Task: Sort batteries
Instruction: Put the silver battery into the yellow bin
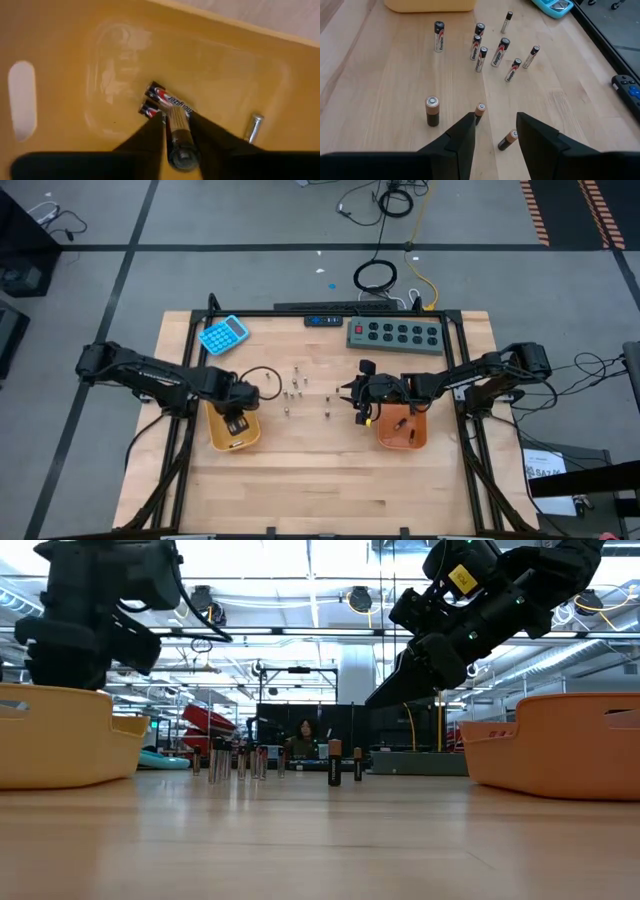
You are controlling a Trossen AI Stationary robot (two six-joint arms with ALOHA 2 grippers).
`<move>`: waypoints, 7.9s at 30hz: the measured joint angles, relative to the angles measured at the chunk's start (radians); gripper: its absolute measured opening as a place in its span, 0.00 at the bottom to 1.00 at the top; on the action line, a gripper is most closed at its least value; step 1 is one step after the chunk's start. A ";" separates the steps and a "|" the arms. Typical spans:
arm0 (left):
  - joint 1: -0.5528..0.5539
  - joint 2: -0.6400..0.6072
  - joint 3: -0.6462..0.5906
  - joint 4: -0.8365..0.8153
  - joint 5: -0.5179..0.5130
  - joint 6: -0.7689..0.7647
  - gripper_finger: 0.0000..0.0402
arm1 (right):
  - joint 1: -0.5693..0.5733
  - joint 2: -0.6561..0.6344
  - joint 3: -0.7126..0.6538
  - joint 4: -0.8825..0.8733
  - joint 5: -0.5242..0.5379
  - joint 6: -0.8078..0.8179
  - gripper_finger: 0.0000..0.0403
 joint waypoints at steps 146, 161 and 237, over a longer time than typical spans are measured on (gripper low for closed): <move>0.522 0.540 0.420 0.433 0.080 0.723 0.47 | 0.027 0.000 0.000 -0.003 0.000 -0.015 0.33; 0.519 0.632 0.419 0.526 0.047 0.743 0.33 | 0.027 0.000 0.000 -0.004 0.000 -0.011 0.33; 0.015 0.278 0.134 0.563 -0.119 0.396 0.37 | 0.026 0.000 0.000 -0.042 0.004 0.015 0.33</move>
